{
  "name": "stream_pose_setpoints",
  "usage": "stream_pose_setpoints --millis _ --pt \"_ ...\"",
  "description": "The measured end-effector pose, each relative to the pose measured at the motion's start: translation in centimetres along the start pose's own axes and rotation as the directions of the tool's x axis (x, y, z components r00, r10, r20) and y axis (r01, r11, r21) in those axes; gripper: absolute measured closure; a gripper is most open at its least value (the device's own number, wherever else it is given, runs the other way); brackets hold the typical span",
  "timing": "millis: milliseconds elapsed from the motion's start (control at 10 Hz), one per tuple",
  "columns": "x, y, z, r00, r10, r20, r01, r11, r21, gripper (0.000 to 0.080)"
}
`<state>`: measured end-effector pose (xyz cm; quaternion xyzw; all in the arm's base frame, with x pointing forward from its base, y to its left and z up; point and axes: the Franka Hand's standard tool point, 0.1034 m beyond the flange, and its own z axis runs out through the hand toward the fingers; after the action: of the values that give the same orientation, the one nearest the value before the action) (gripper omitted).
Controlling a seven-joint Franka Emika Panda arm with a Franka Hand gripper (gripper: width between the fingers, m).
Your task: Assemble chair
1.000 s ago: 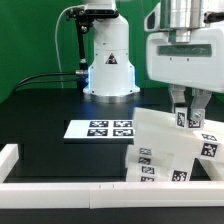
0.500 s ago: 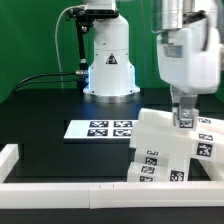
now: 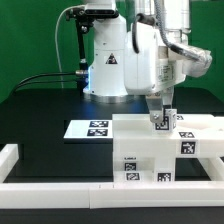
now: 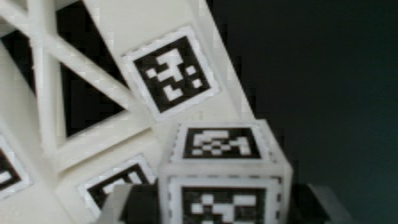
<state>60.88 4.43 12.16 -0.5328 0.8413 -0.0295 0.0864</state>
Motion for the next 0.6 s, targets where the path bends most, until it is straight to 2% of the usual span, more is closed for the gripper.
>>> stream_pose_setpoints --millis 300,400,500,600 --pt "-0.39 0.22 0.01 1.0 0.024 0.0 -0.024 1.0 0.0 0.0515" --pt "-0.41 0.23 0.01 1.0 0.017 0.0 -0.017 1.0 -0.001 0.0335" --pt "-0.41 0.24 0.02 1.0 -0.029 0.0 0.029 1.0 -0.001 0.0217" --pt "-0.65 0.56 -0.06 0.987 -0.159 0.004 0.159 0.987 -0.04 0.0217"
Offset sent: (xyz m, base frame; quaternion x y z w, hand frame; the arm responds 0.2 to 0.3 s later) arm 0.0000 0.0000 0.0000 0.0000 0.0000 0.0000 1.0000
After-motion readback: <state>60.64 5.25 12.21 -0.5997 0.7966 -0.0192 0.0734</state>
